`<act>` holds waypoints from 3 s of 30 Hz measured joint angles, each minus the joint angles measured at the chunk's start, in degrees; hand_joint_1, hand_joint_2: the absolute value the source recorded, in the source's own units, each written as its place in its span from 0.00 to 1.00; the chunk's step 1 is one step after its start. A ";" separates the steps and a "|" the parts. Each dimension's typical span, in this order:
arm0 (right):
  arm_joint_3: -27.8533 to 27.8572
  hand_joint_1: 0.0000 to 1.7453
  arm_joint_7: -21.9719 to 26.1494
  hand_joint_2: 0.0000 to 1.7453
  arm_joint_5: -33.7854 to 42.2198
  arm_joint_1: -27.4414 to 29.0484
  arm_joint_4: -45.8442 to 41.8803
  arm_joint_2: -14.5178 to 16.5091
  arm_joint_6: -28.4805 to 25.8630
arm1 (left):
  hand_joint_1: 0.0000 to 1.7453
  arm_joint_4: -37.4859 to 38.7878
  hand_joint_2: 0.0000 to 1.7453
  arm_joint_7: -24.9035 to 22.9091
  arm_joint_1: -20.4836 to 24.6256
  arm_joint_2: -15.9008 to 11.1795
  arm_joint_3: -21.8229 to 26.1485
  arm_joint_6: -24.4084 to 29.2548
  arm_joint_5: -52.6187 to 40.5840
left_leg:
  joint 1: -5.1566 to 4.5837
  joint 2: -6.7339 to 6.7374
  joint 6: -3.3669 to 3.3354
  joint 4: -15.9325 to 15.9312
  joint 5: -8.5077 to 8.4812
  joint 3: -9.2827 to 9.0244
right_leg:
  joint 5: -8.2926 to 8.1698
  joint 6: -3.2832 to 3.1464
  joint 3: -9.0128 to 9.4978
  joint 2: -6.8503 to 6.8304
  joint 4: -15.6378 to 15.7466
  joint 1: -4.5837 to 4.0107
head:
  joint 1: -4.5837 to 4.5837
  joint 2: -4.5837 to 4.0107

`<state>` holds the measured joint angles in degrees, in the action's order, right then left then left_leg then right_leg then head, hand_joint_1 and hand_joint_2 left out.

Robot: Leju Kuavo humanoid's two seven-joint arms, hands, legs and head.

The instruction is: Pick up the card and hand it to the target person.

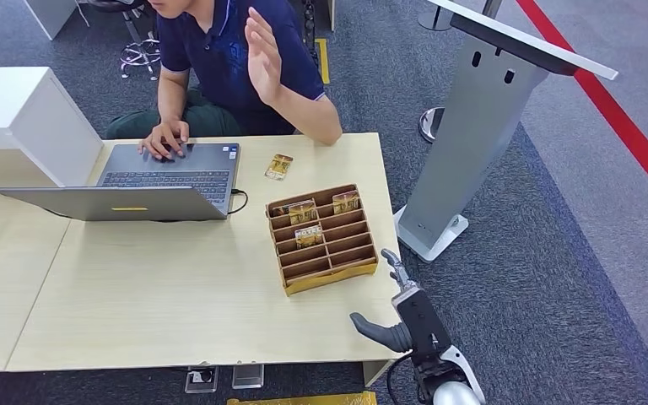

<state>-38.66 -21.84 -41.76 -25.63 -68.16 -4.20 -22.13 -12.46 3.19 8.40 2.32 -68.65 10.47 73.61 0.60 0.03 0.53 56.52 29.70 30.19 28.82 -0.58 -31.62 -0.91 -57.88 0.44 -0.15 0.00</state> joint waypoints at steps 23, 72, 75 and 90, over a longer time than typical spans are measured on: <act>-3.62 0.40 -8.84 1.00 -10.59 -4.68 5.26 2.27 1.63 | 0.00 0.00 1.00 -0.16 0.31 0.14 -0.06 0.27 -0.24 | 0.00 -0.02 0.00 0.00 -0.01 -0.01 | 0.00 0.00 0.00 -0.01 0.00 0.00 | 0.07 0.00; -12.34 0.42 -11.82 1.00 -17.38 -10.60 20.84 14.69 1.96 | 0.00 0.00 1.00 -0.72 -0.41 0.26 -0.13 1.01 0.84 | 0.00 0.00 0.01 0.00 0.00 0.00 | 0.00 0.00 -0.05 0.00 0.00 0.00 | 0.04 0.00; -12.54 0.45 -11.80 1.00 -17.23 -10.43 20.12 14.69 2.14 | 0.00 0.00 1.00 -0.72 -0.42 0.26 -0.13 1.01 0.87 | 0.00 0.00 0.01 0.00 0.00 0.00 | 0.00 0.00 -0.05 0.00 -0.01 0.00 | 0.02 0.00; -13.47 0.46 -11.77 1.00 -14.03 -9.96 20.29 15.18 2.22 | 0.00 0.00 1.00 -0.74 -0.47 0.26 -0.12 1.18 1.29 | 0.00 -0.01 0.01 0.00 0.00 0.01 | 0.00 0.00 -0.04 0.00 -0.01 0.00 | 0.03 0.00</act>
<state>-52.13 -33.61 -55.79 -35.58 -47.88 10.98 -19.91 -12.46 2.45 7.93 2.58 -68.77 11.65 74.90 0.60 0.02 0.53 56.52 29.69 30.19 28.82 -0.59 -31.66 -0.91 -57.88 0.44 -0.12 0.00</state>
